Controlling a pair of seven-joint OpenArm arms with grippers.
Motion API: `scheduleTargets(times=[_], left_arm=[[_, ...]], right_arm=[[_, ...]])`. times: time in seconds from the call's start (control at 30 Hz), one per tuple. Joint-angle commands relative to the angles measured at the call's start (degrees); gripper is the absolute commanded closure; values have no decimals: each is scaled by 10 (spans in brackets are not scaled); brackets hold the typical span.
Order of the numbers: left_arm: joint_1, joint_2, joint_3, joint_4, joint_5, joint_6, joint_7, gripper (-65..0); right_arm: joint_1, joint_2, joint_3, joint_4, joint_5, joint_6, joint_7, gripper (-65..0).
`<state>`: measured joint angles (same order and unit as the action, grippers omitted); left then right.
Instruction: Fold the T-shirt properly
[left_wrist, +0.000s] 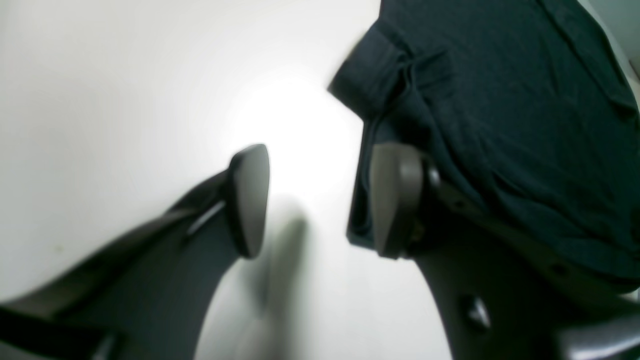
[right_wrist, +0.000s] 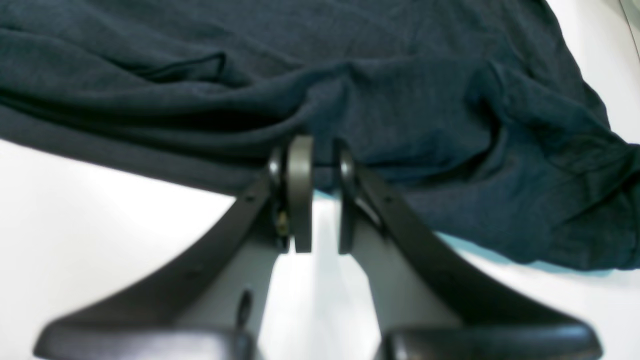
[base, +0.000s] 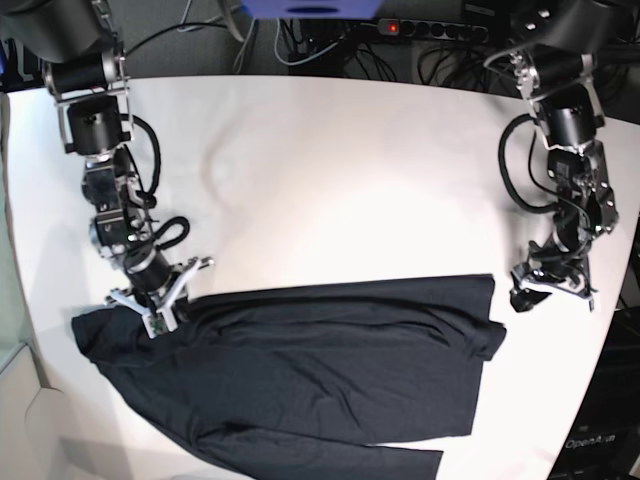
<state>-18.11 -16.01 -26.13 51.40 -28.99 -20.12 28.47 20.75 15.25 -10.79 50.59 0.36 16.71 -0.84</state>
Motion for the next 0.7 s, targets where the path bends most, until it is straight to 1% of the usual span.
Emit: scheduleTargets(times=[0.0,0.1,0.17,0.27,0.37,0.53,0.57,0.67], left_arm=[[-15,-8,-1,10,-8,-6,-12,-317],[-15,-8,-1,10,-8,-6,-12,-317],[-15,-8,-2,10,-8,-6,-12,-317],[-15,-8,-2,10,-8,-6,-12,-317],[-15,-8,-2,10,-8,-6,-12,-317],[-15,-8,-2,11,-8,-6,-12,-317],[-15,-8,-2,11,-8,-6,-12,-317],[-15,-8,0,11,-8,-6,-12,-317]], right_arm=[[15,-1,1,7,4,-3,15,-53],[16,-3,1,7,4,-3,15,-53],[17,-11,1,5,4,-3,15,-53],[21,-18,1,-24,3,-3,16,-53],[39,-20,1,-58,3,-3,19,-53],[71,-39,0,-85,1,-1,20,-53],[80,-41,0,-85,-8,-1,20,-53],[109,-66,1,-86,-58,-1,20,-53]])
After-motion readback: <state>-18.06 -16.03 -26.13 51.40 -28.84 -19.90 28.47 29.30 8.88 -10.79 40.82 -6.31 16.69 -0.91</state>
